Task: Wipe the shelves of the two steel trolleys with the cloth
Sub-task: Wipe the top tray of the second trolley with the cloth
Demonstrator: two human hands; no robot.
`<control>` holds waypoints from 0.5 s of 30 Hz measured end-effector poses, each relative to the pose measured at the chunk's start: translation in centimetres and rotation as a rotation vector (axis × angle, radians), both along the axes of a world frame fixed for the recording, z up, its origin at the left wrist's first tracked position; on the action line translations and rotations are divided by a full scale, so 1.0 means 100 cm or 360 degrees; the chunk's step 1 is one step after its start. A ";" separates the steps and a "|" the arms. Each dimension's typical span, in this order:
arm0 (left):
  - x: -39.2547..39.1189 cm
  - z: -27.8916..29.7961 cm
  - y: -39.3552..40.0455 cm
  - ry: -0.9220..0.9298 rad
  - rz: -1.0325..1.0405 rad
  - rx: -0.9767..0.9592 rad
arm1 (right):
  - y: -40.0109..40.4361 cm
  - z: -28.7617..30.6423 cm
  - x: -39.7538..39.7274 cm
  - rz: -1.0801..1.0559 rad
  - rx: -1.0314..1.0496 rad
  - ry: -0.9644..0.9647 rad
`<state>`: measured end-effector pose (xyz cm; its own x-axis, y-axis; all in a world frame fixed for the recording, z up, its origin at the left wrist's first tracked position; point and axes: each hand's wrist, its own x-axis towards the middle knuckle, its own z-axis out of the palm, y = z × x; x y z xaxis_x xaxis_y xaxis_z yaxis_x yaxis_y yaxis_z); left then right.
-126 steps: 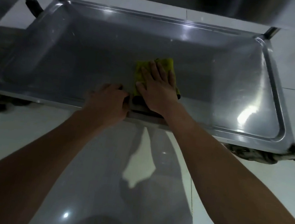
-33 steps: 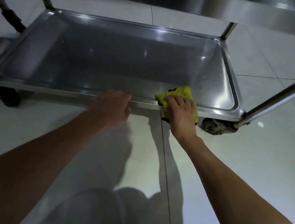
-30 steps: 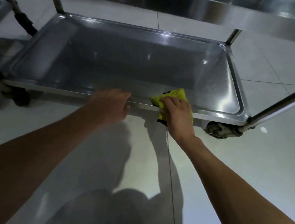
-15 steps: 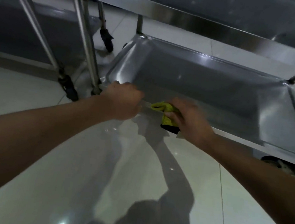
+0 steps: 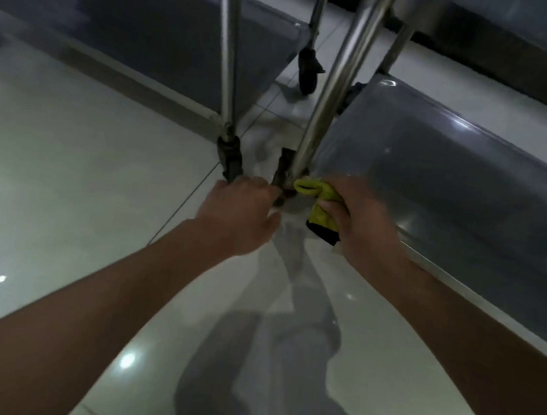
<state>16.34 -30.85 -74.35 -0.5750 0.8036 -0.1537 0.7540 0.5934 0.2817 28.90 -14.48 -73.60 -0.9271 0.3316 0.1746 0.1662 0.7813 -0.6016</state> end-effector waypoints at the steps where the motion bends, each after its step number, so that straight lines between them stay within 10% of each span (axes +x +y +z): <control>1: -0.003 0.001 -0.009 -0.0014 0.0055 0.0016 | -0.005 0.000 -0.006 0.0007 -0.0060 0.0052; 15: 0.039 0.176 -0.176 -0.0209 0.0566 -0.0256 | -0.133 0.179 -0.017 0.0387 -0.0219 -0.0318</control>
